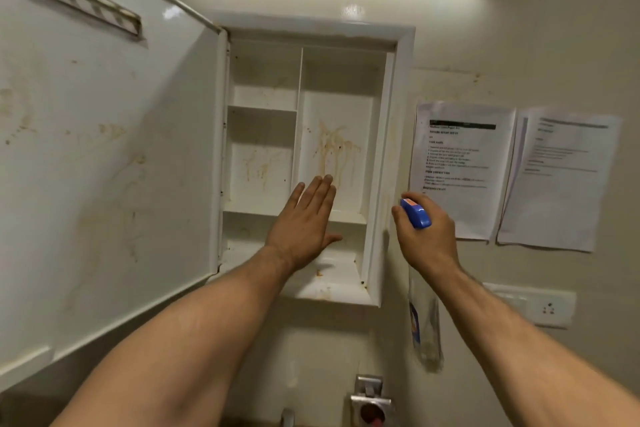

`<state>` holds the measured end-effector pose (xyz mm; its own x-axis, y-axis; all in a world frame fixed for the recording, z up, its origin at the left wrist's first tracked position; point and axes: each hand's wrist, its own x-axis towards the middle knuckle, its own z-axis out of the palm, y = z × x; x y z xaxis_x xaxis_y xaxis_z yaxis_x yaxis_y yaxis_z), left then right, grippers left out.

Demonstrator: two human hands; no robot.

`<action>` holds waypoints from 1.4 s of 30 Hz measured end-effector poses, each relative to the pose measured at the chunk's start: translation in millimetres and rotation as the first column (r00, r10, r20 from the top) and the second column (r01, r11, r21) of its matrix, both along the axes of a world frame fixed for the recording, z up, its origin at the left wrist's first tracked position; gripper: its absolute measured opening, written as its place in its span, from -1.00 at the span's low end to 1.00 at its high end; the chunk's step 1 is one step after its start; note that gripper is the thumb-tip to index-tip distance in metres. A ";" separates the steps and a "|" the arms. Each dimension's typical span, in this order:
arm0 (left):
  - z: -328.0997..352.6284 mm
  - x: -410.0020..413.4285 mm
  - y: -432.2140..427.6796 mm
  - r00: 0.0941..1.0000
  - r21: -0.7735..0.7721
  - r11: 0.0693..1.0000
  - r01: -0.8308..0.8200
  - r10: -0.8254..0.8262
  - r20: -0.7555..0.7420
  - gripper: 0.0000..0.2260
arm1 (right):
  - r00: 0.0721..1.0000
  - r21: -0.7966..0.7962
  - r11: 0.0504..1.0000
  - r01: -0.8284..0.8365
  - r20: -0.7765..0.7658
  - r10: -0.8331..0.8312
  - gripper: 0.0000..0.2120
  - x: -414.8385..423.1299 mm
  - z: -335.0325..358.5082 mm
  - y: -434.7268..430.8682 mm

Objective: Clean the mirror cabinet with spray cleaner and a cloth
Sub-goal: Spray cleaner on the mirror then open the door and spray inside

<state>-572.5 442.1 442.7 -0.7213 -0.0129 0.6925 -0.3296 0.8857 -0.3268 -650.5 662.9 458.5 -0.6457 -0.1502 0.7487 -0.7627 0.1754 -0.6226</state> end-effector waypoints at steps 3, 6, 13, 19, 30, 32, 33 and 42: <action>-13.1 6.4 -2.3 1.000 0.009 1.000 -0.001 0.001 0.001 -0.17 | 0.995 0.014 0.999 -0.029 0.095 0.028 -0.62 -0.4 -28.8 -6.3; -25.3 12.4 -4.5 1.000 0.032 0.999 0.028 -0.028 0.007 -0.18 | 0.988 0.038 0.999 -0.039 0.151 0.033 -0.65 1.2 -56.2 -12.2; -72.2 29.9 -8.8 0.997 0.072 0.995 0.069 -0.072 0.035 -0.17 | 0.971 0.052 0.998 0.032 0.235 -0.043 -0.65 11.8 -118.2 -16.1; -100.9 44.1 -19.3 0.997 0.138 0.988 0.067 -0.072 0.033 -0.18 | 0.957 0.098 0.995 -0.019 0.290 -0.010 -0.75 25.8 -155.9 -22.2; -128.0 89.9 -67.4 1.000 0.257 0.966 -0.001 0.001 -0.001 -0.37 | 0.950 0.137 0.962 -0.237 0.241 0.200 -0.68 63.1 -161.4 -97.6; -133.9 101.4 -77.4 1.000 0.273 0.962 -0.013 0.014 0.000 -0.37 | 0.930 0.136 0.939 -0.315 0.242 0.277 -0.68 72.3 -157.2 -113.4; -136.0 108.1 -82.7 1.000 0.285 0.958 -0.020 0.021 0.000 -0.38 | 0.917 0.161 0.920 -0.357 0.251 0.311 -0.66 77.8 -154.2 -123.6; -139.1 127.0 -91.8 1.000 0.298 0.954 0.027 -0.025 -0.011 -0.41 | 0.863 0.148 0.878 -0.454 0.319 0.392 -0.72 108.6 -129.6 -183.5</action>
